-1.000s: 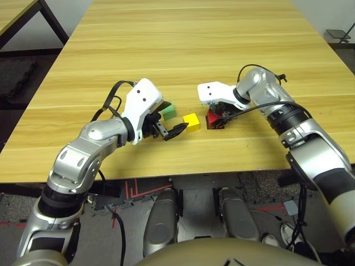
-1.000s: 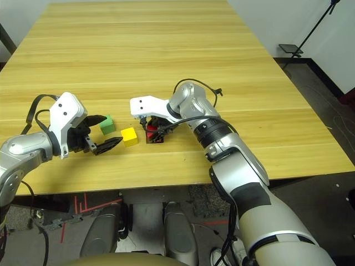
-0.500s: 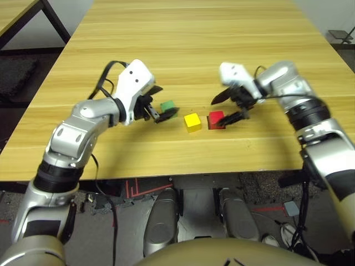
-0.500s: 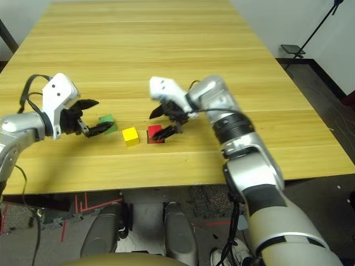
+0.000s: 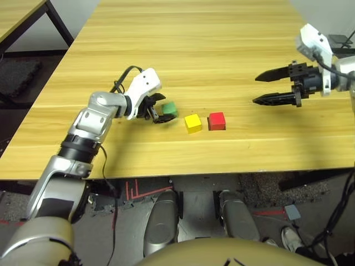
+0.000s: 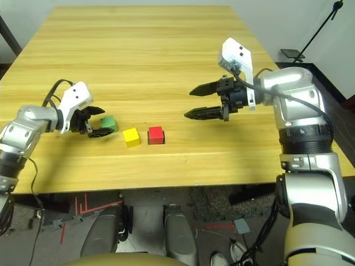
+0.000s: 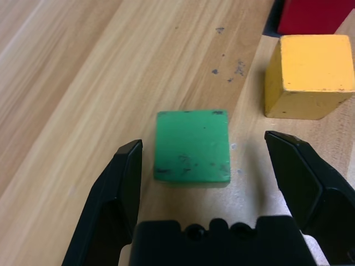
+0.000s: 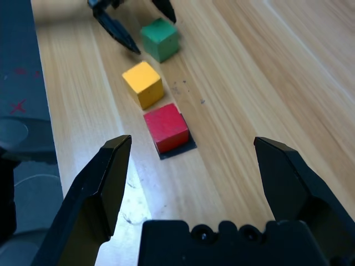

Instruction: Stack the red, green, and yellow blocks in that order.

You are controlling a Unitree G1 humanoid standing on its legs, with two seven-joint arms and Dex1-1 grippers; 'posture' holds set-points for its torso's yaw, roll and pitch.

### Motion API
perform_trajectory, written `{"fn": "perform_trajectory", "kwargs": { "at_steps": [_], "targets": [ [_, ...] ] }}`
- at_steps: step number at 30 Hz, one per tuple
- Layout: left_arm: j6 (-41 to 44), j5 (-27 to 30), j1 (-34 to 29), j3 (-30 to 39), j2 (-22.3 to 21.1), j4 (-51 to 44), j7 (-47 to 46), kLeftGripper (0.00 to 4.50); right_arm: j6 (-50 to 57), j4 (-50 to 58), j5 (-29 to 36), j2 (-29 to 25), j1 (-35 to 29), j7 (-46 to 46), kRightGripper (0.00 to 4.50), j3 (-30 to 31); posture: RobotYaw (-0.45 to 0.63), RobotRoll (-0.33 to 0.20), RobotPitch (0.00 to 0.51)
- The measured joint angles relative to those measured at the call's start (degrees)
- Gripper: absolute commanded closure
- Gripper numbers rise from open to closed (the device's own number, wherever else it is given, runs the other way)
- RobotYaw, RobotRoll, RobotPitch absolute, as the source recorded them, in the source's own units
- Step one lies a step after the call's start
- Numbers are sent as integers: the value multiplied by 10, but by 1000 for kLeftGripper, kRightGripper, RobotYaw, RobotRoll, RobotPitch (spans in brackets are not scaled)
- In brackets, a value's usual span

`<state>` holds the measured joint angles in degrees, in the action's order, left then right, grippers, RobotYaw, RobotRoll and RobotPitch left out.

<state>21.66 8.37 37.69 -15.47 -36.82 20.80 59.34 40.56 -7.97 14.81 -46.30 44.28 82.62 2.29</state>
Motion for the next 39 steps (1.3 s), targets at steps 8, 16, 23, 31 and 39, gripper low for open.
{"fn": "perform_trajectory", "kwargs": {
  "at_steps": [8,16,23,31,39],
  "targets": [
    [-23,-11,5,19,31,35,-11,2012,31,42,32,-4,-17,-46,0,-9,178,-164,48],
    [38,-6,31,39,31,-40,-11,2539,22,23,44,-4,-23,-58,0,-6,206,-158,63],
    [180,45,111,41,71,-196,-9,2539,18,15,45,-1,-28,-67,0,-4,204,-144,70],
    [218,58,119,-31,136,-216,-8,2539,24,24,49,9,-53,-85,0,-3,154,-123,79],
    [136,17,124,-79,159,-102,16,2539,36,59,76,11,-85,-109,0,-6,119,-114,80]
  ]
}}
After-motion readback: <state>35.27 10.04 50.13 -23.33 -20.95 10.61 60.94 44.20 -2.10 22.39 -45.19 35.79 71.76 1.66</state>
